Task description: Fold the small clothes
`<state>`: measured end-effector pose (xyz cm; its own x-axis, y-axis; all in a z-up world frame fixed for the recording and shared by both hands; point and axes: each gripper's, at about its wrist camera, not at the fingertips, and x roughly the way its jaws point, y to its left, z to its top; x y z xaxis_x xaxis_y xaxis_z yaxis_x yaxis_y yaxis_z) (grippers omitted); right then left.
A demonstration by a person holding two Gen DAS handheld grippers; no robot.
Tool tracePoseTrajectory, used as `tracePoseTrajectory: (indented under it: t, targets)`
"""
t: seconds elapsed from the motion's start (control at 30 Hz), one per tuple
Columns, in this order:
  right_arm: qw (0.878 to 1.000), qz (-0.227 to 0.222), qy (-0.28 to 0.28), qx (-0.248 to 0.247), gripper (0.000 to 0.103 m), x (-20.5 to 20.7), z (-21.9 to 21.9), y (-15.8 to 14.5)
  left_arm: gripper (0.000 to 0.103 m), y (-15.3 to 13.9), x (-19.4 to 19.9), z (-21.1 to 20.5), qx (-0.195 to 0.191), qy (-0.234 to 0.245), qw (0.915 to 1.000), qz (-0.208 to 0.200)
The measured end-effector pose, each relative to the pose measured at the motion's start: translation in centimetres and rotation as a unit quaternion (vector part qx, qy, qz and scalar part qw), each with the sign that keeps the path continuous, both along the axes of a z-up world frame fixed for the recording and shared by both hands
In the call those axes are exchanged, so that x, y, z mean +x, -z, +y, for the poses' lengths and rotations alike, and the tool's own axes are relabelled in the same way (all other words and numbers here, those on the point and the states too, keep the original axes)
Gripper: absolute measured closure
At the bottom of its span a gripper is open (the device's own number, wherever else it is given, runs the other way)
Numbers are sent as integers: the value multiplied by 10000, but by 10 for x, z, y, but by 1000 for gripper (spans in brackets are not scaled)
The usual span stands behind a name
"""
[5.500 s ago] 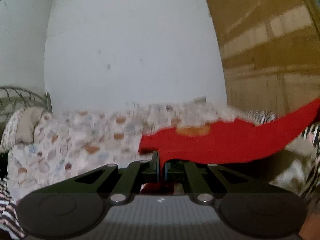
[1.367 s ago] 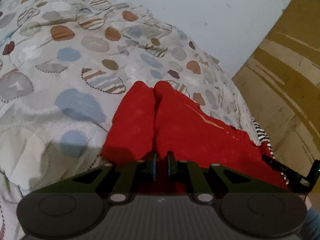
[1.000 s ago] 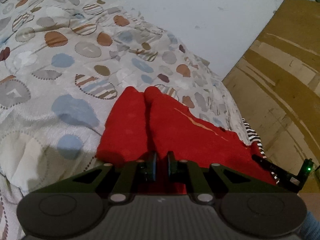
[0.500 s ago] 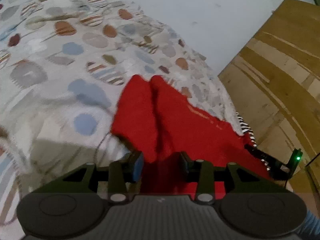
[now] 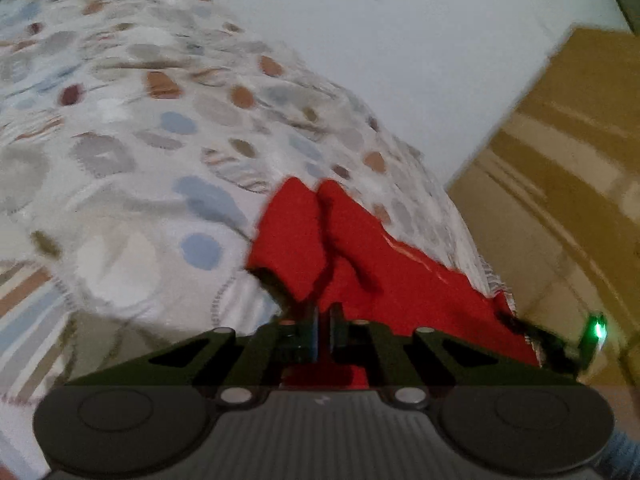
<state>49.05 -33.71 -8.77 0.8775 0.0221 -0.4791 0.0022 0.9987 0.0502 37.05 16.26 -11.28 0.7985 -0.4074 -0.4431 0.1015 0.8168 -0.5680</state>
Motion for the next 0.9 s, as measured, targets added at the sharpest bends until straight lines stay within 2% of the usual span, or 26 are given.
tracePoseTrajectory:
  t: [0.07,0.13,0.23,0.33,0.4,0.5,0.63,0.7,0.77,0.9]
  targets:
    - [9999,-49,122,12,97,-3,-2,-1,99,10,1,2,-78,-133,9996,231]
    - [9998,18,172,90,97,-2,-5,2,100,24,5,6,-318,-268,9979,500]
    - [9997,35,225,66,98,-2,-5,3,100,26,-2,9,-503,-436,9970,404]
    - [9996,-33,273,4,98,-6,-3,1,99,23,-11,6,-359,-464,9981,195]
    - [9995,-42,298,41,98,-7,-5,2,99,24,-7,3,-216,-440,9985,227]
    - [9997,61,234,70,96,-5,-4,1,98,20,-1,-1,-256,-436,9982,317]
    - [9997,59,215,49,79,-11,0,-10,94,7,-4,-11,122,-453,9986,240]
    - [9997,11,220,-67,71,-18,3,-18,87,1,-4,-17,383,-499,9977,261]
    - [9994,-36,297,-149,62,-27,5,-26,62,-4,-5,-20,506,-579,9965,339]
    - [9993,-161,340,-83,41,-50,8,-46,41,-14,-17,-20,635,-743,9948,300]
